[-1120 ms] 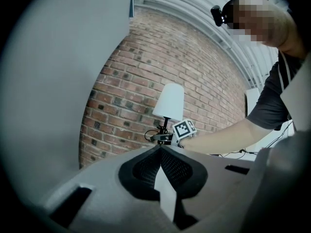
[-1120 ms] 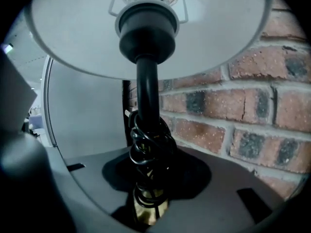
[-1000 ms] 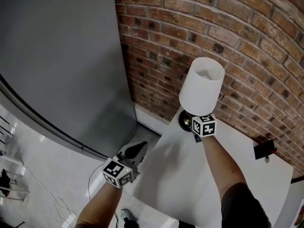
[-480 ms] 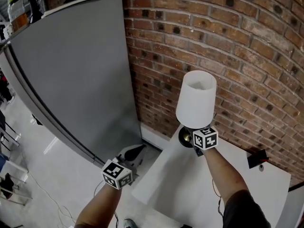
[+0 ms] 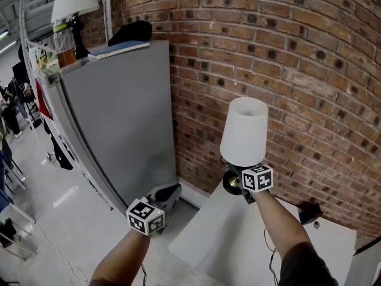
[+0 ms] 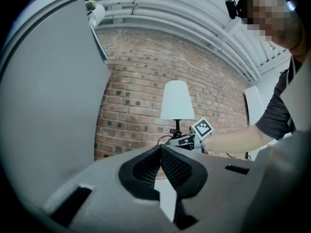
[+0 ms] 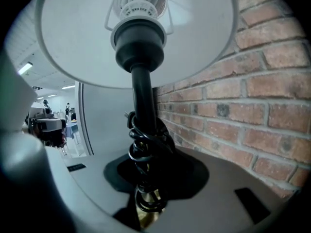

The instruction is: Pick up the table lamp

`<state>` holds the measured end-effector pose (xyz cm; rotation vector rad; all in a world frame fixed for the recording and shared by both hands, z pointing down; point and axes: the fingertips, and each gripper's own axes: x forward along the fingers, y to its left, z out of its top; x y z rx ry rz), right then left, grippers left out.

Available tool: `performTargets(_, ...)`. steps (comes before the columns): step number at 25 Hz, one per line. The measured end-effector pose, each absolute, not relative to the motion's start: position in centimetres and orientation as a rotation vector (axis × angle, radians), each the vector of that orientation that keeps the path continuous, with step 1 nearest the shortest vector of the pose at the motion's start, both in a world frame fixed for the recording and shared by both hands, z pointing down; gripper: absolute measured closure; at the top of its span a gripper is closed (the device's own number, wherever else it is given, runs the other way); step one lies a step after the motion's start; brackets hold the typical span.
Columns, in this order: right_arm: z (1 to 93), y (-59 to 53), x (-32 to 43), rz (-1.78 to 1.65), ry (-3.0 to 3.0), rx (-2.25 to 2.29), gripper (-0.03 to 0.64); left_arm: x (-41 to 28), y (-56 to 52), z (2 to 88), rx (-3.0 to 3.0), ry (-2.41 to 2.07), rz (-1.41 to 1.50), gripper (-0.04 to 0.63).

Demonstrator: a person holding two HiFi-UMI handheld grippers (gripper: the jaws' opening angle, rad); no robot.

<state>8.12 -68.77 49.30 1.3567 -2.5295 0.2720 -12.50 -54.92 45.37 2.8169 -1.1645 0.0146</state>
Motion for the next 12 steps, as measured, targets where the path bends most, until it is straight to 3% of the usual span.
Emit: performTargets(12, 36.9, -63.8, 5.0, 0.29, -2.577, 1.268, 0.508, -13.6, -51.0, 34.9, 2.855, -1.212, -0.017, 0.591)
